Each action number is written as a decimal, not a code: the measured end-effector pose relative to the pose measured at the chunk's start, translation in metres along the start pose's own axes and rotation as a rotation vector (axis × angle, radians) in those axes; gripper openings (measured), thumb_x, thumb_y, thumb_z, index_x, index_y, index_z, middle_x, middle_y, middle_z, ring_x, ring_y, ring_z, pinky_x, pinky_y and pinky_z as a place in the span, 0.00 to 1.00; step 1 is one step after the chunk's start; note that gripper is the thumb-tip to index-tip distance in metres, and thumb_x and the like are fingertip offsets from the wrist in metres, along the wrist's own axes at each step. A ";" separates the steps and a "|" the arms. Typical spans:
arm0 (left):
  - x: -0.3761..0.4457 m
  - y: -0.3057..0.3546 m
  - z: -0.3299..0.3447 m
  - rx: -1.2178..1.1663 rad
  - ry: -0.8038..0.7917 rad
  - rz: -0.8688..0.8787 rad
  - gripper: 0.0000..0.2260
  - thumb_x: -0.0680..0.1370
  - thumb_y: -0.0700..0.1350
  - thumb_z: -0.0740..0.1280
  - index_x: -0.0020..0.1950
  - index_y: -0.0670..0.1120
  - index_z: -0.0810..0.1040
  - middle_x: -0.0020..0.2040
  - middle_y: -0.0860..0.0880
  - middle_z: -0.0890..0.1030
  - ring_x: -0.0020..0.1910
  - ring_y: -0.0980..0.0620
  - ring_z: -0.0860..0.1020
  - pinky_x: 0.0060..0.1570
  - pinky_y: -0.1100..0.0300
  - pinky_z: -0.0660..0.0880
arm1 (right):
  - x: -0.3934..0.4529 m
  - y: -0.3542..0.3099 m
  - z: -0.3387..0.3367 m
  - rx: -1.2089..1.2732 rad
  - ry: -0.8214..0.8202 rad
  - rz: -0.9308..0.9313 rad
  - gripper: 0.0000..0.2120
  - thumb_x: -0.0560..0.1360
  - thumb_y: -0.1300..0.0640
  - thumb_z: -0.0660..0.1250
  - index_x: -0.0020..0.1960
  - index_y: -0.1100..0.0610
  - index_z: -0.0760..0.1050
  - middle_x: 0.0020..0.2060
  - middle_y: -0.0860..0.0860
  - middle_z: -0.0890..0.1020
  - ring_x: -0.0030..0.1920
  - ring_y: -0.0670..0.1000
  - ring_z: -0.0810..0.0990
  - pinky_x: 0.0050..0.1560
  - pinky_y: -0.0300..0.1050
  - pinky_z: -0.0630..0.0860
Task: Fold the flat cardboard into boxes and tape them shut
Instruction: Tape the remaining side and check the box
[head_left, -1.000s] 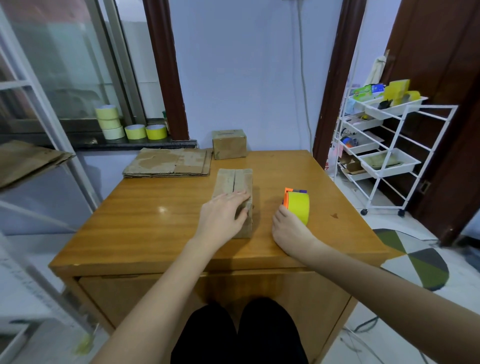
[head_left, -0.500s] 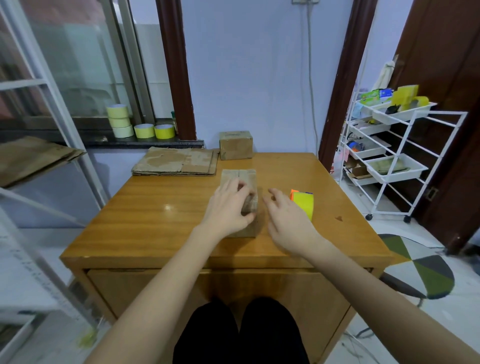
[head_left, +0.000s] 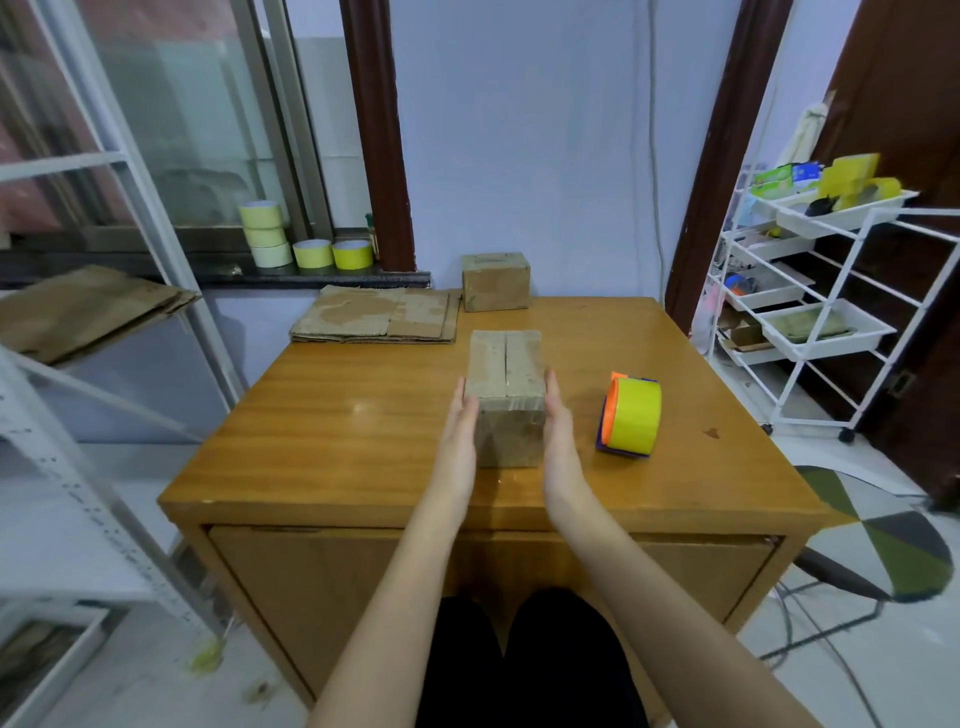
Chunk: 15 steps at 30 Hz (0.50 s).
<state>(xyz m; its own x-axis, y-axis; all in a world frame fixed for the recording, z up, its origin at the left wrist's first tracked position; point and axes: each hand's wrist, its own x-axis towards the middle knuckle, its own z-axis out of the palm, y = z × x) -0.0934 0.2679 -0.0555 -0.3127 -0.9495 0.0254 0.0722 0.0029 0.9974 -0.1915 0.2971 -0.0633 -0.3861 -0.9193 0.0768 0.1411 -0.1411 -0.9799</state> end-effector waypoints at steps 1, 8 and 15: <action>0.000 -0.001 0.002 -0.018 -0.002 0.005 0.23 0.82 0.55 0.51 0.78 0.54 0.54 0.76 0.53 0.60 0.75 0.51 0.57 0.70 0.55 0.55 | 0.000 0.005 -0.001 0.003 -0.004 -0.009 0.25 0.83 0.47 0.47 0.78 0.50 0.50 0.75 0.46 0.59 0.74 0.46 0.57 0.72 0.43 0.55; 0.012 -0.008 -0.020 0.002 -0.083 -0.088 0.22 0.78 0.63 0.58 0.70 0.58 0.68 0.67 0.60 0.69 0.63 0.62 0.69 0.67 0.59 0.63 | 0.002 -0.003 -0.030 -0.116 -0.145 -0.039 0.22 0.84 0.49 0.47 0.76 0.53 0.59 0.69 0.46 0.68 0.72 0.47 0.63 0.62 0.34 0.62; 0.003 0.013 -0.060 0.360 -0.089 0.226 0.24 0.78 0.32 0.62 0.69 0.53 0.69 0.64 0.56 0.73 0.62 0.58 0.73 0.63 0.64 0.68 | 0.019 -0.024 -0.075 -0.580 -0.270 -0.390 0.27 0.76 0.74 0.58 0.63 0.46 0.72 0.69 0.45 0.69 0.68 0.42 0.69 0.58 0.33 0.71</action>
<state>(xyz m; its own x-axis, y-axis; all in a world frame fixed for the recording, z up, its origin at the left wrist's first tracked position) -0.0368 0.2464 -0.0466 -0.4089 -0.8816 0.2357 -0.1817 0.3317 0.9257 -0.2704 0.3109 -0.0519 -0.0623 -0.9110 0.4077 -0.4926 -0.3272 -0.8064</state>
